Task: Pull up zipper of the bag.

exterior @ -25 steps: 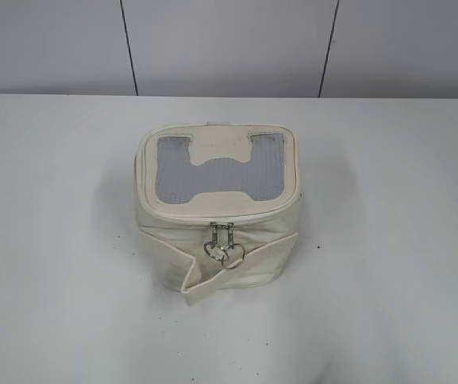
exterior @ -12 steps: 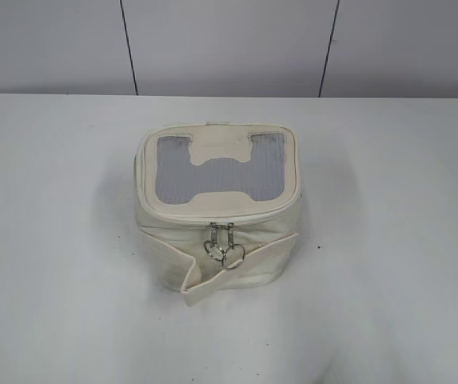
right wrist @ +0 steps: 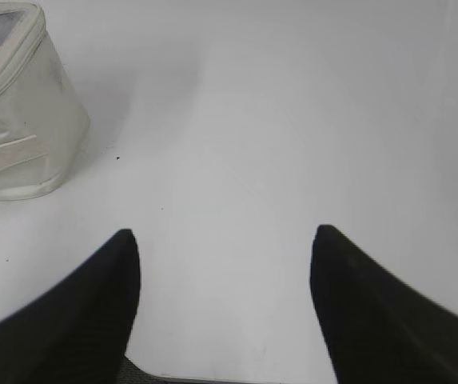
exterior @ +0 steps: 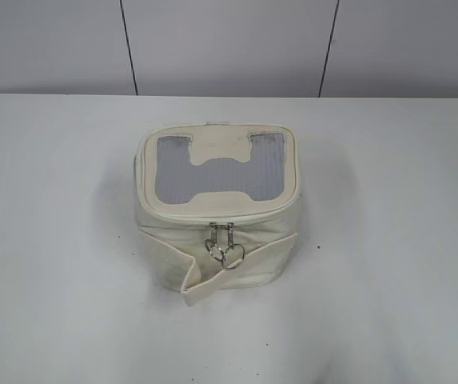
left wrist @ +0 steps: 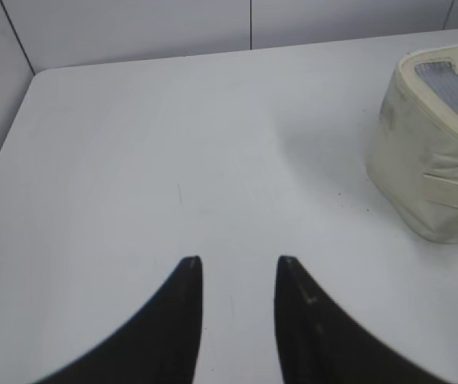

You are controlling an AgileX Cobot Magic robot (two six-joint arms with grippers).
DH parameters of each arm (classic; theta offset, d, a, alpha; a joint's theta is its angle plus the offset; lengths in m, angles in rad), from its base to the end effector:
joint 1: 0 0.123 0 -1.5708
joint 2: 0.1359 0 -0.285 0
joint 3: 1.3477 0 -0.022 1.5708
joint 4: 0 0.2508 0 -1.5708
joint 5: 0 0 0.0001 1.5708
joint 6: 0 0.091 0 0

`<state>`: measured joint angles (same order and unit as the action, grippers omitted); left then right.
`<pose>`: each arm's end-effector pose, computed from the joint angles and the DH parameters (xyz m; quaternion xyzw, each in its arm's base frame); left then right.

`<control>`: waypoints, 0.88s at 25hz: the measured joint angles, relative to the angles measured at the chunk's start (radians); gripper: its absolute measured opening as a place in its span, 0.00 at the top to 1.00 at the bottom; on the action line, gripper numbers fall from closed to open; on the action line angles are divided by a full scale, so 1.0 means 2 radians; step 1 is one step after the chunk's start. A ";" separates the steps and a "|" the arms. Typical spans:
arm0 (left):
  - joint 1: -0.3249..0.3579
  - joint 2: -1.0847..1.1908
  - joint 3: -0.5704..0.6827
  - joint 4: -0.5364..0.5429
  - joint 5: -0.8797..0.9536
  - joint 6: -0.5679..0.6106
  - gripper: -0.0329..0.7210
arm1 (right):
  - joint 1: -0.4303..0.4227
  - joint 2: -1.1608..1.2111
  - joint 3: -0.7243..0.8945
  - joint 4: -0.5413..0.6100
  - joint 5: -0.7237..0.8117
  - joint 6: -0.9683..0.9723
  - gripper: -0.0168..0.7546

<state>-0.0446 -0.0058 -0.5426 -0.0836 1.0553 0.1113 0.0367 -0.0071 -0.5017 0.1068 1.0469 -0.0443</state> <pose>-0.0112 -0.0061 0.2896 0.0678 0.8354 -0.0236 0.5449 -0.0061 0.0082 0.2792 -0.0362 0.8453 0.0513 0.5306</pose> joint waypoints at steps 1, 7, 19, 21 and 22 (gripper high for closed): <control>0.000 0.000 0.000 0.000 0.000 0.000 0.63 | 0.000 0.000 0.000 0.000 0.000 0.000 0.30; 0.000 0.000 0.000 0.000 0.000 0.000 0.63 | 0.000 0.000 0.000 -0.004 0.000 0.000 0.30; 0.000 0.000 0.000 0.000 0.000 0.000 0.63 | 0.000 0.000 0.000 -0.029 0.000 0.000 0.30; 0.000 0.000 0.000 0.000 0.000 0.000 0.63 | 0.000 0.000 0.000 -0.029 0.000 0.000 0.30; 0.000 0.000 0.000 0.000 0.000 0.000 0.63 | 0.000 0.000 0.000 -0.029 0.000 0.000 0.30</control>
<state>-0.0446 -0.0058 -0.5426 -0.0836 1.0553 0.1113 0.0367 -0.0071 -0.5017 0.0495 1.0469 -0.0443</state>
